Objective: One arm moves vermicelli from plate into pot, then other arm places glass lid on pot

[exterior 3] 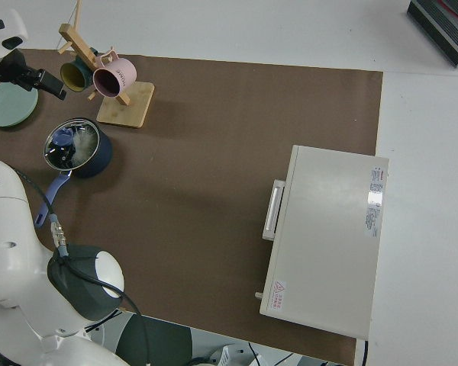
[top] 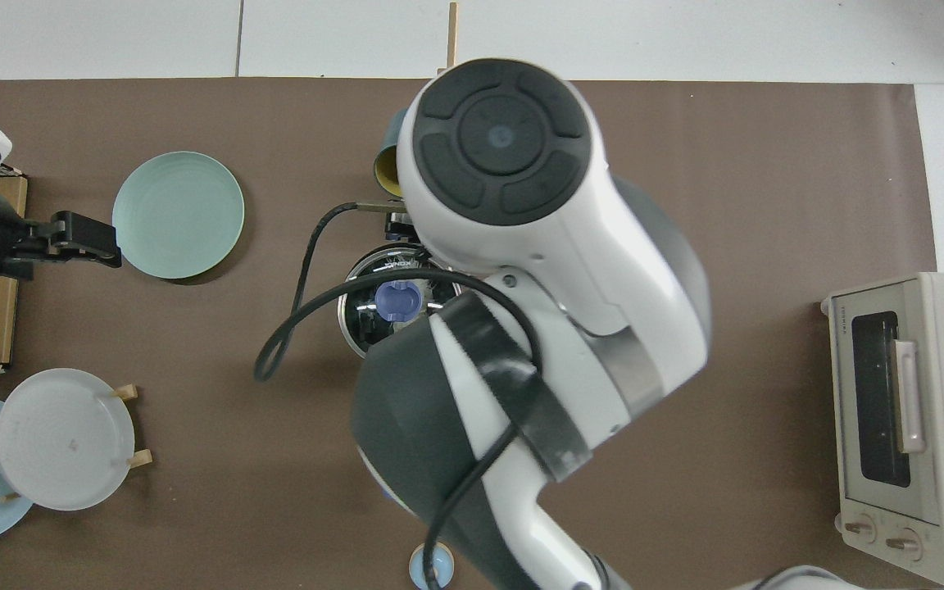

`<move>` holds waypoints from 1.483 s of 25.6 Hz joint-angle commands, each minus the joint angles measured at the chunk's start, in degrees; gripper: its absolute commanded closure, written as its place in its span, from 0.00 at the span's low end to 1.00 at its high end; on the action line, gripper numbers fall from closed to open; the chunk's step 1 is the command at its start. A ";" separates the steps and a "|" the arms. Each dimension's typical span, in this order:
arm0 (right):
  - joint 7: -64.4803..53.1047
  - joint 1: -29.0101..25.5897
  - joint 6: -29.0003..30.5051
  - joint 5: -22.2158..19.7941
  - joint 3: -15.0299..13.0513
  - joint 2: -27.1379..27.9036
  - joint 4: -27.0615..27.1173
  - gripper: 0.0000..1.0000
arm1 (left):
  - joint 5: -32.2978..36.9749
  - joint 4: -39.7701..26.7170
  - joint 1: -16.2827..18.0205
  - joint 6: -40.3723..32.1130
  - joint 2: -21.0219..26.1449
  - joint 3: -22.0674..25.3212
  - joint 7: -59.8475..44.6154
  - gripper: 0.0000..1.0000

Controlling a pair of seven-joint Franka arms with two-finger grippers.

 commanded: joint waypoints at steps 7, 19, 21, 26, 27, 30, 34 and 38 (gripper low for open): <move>-11.09 -9.12 -3.73 1.19 0.51 -13.65 -12.41 0.00 | -0.20 -1.26 -0.14 0.34 -1.25 0.29 0.15 0.00; -23.76 -22.31 -2.34 1.10 0.43 -23.58 -28.39 0.00 | -0.20 -1.26 -0.14 0.34 -1.25 0.29 0.15 0.00; -23.93 -23.54 1.17 0.66 0.43 -25.96 -33.48 0.00 | -0.20 -1.26 -0.14 0.34 -1.25 0.29 0.15 0.00; -25.25 -25.21 9.96 0.31 0.43 -30.88 -46.24 0.00 | -0.20 -1.26 -0.14 0.34 -1.25 0.29 0.15 0.00; -25.25 -25.21 11.02 0.23 0.43 -31.06 -47.65 0.00 | -0.20 -1.26 -0.14 0.34 -1.25 0.29 0.15 0.00; -25.34 -25.30 13.66 0.14 0.43 -31.06 -50.81 0.00 | -0.20 -1.26 -0.14 0.34 -1.25 0.29 0.15 0.00; -25.43 -25.30 18.76 -0.65 0.34 -31.85 -56.26 0.00 | -0.20 -1.26 -0.14 0.34 -1.25 0.29 0.15 0.00; -25.43 -26.44 21.14 -0.83 0.43 -33.17 -59.62 0.00 | -0.20 -1.26 -0.14 0.34 -1.25 0.29 0.15 0.00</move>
